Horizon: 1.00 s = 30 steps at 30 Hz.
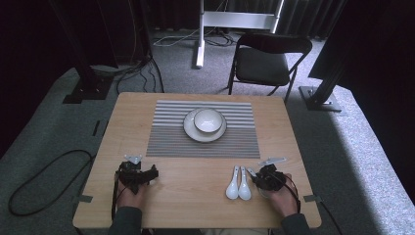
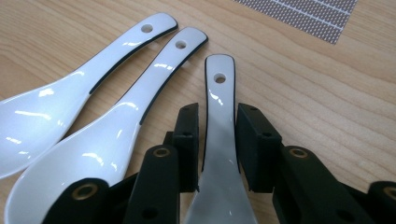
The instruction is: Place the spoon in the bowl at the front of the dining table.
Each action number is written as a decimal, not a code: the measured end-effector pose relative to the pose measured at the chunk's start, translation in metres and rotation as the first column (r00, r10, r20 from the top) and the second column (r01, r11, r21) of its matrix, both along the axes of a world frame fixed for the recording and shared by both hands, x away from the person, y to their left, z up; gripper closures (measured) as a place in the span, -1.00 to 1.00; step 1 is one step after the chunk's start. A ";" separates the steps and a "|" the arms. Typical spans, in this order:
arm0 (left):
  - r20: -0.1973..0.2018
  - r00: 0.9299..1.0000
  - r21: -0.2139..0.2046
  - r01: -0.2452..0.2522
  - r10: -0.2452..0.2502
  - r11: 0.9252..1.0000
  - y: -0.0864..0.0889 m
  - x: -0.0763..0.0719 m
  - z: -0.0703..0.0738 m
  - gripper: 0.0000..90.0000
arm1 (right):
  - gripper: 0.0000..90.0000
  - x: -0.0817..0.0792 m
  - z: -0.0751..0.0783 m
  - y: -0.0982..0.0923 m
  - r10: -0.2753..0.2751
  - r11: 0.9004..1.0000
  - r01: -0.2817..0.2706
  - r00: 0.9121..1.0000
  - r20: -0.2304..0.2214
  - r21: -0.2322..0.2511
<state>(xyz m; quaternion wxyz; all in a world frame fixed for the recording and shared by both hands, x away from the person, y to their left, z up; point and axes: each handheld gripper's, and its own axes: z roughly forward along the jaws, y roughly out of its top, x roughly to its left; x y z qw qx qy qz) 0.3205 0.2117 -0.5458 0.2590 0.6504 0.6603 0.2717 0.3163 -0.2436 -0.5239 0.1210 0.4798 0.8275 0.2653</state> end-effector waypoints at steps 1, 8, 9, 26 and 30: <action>0.000 1.000 0.000 0.000 0.000 1.000 0.000 0.000 0.000 -0.84 | 0.53 0.000 0.000 0.000 0.002 1.000 -0.002 1.000 -0.004 -0.001; -0.001 1.000 0.000 -0.002 0.002 1.000 0.000 0.000 0.000 -0.84 | 0.54 0.000 0.001 0.001 0.004 1.000 -0.004 1.000 -0.014 -0.019; 0.000 1.000 0.000 -0.002 0.002 1.000 0.000 0.000 0.000 -0.84 | 0.57 0.000 0.001 0.001 0.001 1.000 -0.001 1.000 -0.012 -0.020; -0.001 1.000 0.001 -0.002 0.002 1.000 -0.001 0.000 0.000 -0.84 | 0.63 0.002 0.003 0.004 0.004 0.998 -0.006 1.000 -0.024 -0.063; -0.001 1.000 0.001 -0.002 0.002 1.000 -0.001 0.000 0.000 -0.84 | 0.65 0.000 0.003 0.006 0.006 0.997 -0.006 1.000 -0.001 -0.081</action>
